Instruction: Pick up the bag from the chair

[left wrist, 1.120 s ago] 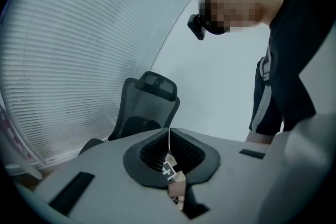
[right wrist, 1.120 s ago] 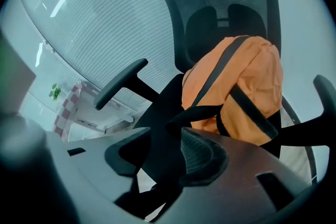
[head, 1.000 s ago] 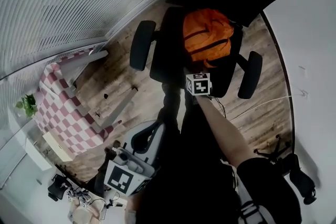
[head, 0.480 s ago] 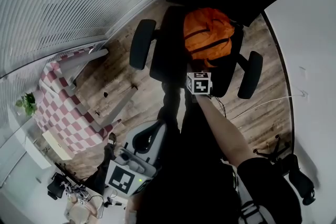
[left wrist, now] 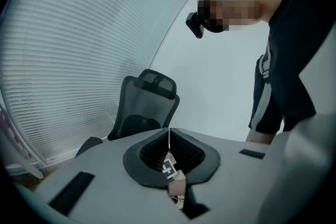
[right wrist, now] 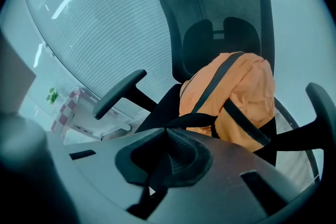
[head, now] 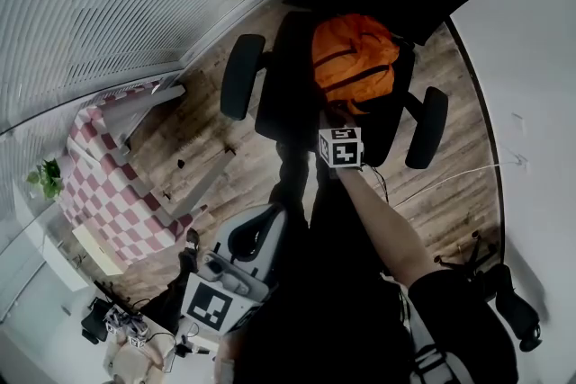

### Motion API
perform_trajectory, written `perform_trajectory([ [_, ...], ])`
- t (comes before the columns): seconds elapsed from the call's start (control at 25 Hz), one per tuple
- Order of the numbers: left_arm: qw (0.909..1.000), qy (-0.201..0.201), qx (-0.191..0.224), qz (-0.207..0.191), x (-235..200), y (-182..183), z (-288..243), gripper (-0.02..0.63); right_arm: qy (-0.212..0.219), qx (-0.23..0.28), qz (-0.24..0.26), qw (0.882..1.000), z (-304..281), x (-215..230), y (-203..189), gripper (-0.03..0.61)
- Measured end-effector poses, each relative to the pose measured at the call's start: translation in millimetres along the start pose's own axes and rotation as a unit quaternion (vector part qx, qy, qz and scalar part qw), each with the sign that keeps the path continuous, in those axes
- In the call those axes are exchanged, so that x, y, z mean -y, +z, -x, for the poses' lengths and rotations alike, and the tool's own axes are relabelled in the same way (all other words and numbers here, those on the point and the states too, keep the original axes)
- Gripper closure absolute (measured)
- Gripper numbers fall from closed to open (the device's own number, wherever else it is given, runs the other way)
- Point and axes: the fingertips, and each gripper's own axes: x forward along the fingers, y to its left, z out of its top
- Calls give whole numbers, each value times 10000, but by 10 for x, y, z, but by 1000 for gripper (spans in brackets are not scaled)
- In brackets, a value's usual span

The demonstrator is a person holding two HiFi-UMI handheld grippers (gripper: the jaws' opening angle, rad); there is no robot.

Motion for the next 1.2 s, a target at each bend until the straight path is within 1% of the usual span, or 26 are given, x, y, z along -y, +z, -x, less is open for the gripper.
perform_trajectory([
  [0.2, 10000, -4, 14, 0, 27, 13, -15, 580, 530, 309, -42, 9981, 190, -120, 194, 554],
  [0.32, 9999, -107, 118, -53, 77, 85, -61, 580, 775, 561, -91, 9954, 371, -155, 358, 554],
  [0.44, 9996, -191, 177, -94, 113, 128, -92, 580, 1109, 796, -189, 9905, 552, -221, 536, 554],
  [0.56, 9991, -304, 226, -184, 161, 171, -110, 580, 1442, 1030, -423, 9833, 728, -235, 724, 554],
  [0.68, 9986, -399, 260, -234, 220, 211, -128, 580, 1780, 1243, -769, 9731, 882, -223, 894, 554],
  [0.84, 9982, -463, 187, -338, 279, 207, -150, 580, 2159, 1577, -1350, 9541, 1075, -143, 1156, 555],
  [1.0, 9974, -541, 128, -451, 311, 192, -125, 580, 2330, 1945, -1797, 9357, 1283, -75, 1375, 555],
  [1.12, 9965, -642, 275, -466, 344, 268, -111, 580, 2400, 2188, -1983, 9248, 1465, -51, 1526, 555],
  [1.2, 9959, -697, 281, -496, 372, 295, -90, 580, 2452, 2311, -2100, 9178, 1583, -44, 1600, 555],
])
